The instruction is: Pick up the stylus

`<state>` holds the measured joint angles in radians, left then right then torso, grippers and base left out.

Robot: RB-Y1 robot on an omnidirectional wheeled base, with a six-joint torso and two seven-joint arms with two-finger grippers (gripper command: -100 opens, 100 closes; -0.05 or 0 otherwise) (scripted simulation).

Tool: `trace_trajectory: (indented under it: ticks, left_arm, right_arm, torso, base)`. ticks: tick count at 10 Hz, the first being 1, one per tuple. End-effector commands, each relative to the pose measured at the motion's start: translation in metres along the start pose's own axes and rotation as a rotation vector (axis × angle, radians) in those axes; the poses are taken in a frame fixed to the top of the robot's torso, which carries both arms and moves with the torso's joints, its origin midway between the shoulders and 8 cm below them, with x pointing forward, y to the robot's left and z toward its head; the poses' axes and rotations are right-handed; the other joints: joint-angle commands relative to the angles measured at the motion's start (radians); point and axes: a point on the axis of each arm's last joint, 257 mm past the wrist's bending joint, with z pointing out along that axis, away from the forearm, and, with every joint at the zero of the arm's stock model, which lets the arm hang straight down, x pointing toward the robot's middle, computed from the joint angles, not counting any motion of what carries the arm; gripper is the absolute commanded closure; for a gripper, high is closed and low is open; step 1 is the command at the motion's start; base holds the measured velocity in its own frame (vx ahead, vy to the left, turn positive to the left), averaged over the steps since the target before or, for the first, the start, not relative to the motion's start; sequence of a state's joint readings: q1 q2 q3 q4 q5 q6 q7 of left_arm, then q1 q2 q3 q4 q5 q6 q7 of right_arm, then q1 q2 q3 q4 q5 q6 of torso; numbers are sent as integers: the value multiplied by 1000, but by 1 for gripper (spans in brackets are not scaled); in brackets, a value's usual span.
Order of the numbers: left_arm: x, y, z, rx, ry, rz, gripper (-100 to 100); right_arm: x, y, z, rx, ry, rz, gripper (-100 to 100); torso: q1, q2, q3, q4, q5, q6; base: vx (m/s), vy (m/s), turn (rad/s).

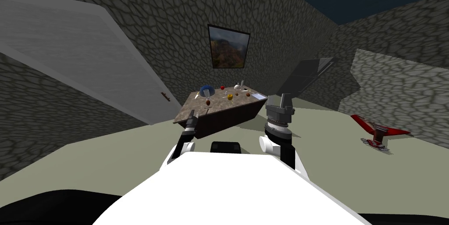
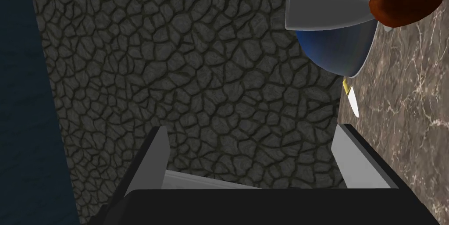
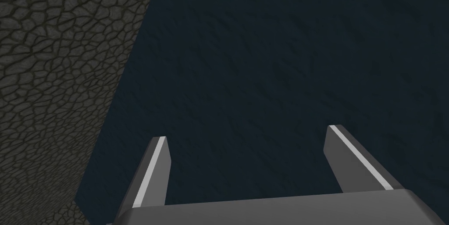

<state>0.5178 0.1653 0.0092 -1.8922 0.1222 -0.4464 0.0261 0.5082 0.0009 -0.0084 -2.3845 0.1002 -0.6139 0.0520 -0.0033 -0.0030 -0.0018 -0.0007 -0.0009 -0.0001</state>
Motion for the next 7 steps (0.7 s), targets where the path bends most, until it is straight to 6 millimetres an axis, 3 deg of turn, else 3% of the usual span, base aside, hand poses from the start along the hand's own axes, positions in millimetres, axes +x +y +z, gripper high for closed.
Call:
trace_trajectory:
  ticks: [1, 7]
  left_arm:
    - [-9, 18, -6, -39, -11, 1, -100]
    - [-35, 80, -21, -177, -73, -13, -100]
  right_arm:
    - [0, 0, 0, 0, 0, 0, 0]
    - [0, 0, 0, 0, 0, 0, 0]
  torso:
    - [0, 0, 0, 0, 0, 0]
    - [0, -2, -1, 0, 0, 0]
  base:
    - [51, -42, 44]
    - [60, -56, 69]
